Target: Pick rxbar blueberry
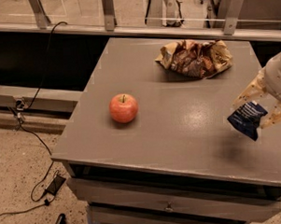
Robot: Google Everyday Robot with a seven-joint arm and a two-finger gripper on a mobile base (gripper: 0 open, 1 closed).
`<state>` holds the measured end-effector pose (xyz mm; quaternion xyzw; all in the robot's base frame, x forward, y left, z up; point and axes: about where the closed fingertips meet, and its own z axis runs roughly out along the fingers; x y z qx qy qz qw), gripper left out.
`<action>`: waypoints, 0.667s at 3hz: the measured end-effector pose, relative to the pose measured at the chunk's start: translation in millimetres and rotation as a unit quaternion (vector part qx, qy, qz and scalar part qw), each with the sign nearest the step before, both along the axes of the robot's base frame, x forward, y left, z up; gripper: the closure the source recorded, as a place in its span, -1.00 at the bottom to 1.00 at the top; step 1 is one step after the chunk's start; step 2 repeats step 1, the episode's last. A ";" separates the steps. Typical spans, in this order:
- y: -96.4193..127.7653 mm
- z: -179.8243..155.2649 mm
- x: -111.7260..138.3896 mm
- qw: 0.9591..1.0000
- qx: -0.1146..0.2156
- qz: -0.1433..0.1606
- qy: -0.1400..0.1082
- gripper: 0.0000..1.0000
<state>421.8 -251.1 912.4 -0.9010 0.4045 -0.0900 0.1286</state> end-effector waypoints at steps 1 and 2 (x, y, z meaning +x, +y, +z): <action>0.5 1.4 -0.4 1.000 -0.001 0.000 -0.002 0.92; 0.5 1.4 -0.4 1.000 -0.001 0.000 -0.002 0.92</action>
Offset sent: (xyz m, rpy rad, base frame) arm 0.0000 0.0000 0.0000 0.0000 0.0000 0.0000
